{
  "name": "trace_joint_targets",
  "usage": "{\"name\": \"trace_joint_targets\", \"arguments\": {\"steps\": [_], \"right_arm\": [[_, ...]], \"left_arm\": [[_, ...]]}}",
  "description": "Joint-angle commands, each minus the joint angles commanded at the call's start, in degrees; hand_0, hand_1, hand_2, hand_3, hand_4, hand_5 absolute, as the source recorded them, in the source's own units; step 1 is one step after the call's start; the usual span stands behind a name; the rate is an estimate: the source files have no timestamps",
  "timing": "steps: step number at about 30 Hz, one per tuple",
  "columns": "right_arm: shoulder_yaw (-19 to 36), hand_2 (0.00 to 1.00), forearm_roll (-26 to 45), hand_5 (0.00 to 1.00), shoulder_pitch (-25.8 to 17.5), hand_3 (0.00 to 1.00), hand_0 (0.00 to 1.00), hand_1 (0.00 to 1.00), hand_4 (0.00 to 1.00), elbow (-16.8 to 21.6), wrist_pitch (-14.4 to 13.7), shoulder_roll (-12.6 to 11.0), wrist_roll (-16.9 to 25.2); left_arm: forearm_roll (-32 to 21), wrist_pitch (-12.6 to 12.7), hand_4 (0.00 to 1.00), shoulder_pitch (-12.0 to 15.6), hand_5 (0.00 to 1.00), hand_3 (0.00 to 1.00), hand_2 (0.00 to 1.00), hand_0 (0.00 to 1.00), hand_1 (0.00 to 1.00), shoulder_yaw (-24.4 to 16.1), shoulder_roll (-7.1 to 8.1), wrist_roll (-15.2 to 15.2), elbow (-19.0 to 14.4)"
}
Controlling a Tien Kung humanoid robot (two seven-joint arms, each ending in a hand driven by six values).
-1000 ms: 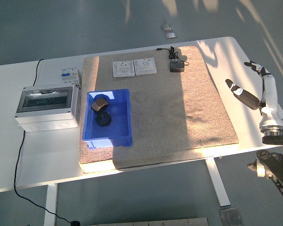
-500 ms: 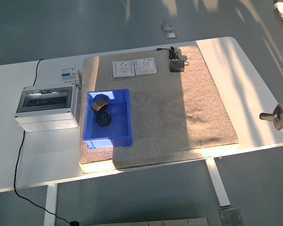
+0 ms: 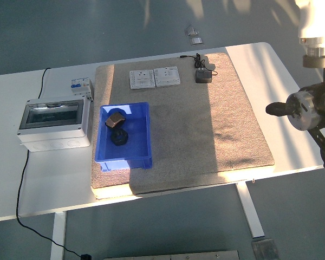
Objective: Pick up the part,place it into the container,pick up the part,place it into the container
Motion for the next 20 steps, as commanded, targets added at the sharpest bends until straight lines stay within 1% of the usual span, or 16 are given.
{"name": "trace_joint_targets", "arguments": {"steps": [1, 6, 7, 12, 13, 20], "right_arm": [[-0.3, 0.931, 0.0, 0.251, 0.1, 0.998, 0.864, 0.817, 0.663, 0.0, -0.1, 0.1, -0.1], [-1.2, 0.931, 1.2, 0.251, 0.4, 0.998, 0.864, 0.817, 0.663, 0.0, -1.1, 0.4, -0.1], [-1.3, 0.964, 1.5, 0.243, 0.4, 0.998, 0.884, 0.869, 0.670, 0.0, -1.3, 0.4, 0.0], [-2.0, 0.964, 3.7, 0.243, 0.3, 0.998, 0.884, 0.869, 0.670, 0.0, -1.9, 0.6, 0.9], [-2.1, 0.998, 4.4, 0.224, 0.3, 0.998, 0.917, 0.933, 0.675, 0.0, -2.0, 0.6, 1.2], [-3.0, 0.998, 5.0, 0.224, 0.6, 0.998, 0.917, 0.933, 0.675, 0.0, -1.6, 0.8, 0.5]], "left_arm": [[-0.1, 0.0, 0.565, 0.0, 0.626, 0.569, 0.698, 0.663, 0.656, 0.1, -0.01, 0.0, 0.0], [-0.1, 0.0, 0.565, -0.1, 0.626, 0.569, 0.698, 0.663, 0.656, 0.2, -0.04, 0.0, 0.0], [-0.1, -0.1, 0.563, -0.1, 0.623, 0.569, 0.697, 0.663, 0.656, 0.1, -0.05, 0.0, 0.0], [0.2, -0.1, 0.563, -0.2, 0.623, 0.569, 0.697, 0.663, 0.656, 0.0, -0.06, 0.0, 0.0], [0.2, -0.1, 0.562, -0.2, 0.623, 0.569, 0.698, 0.662, 0.654, 0.0, -0.05, -0.1, 0.0], [0.0, -0.1, 0.562, -0.5, 0.623, 0.569, 0.698, 0.662, 0.654, 0.4, 0.08, -0.1, 0.0]]}}
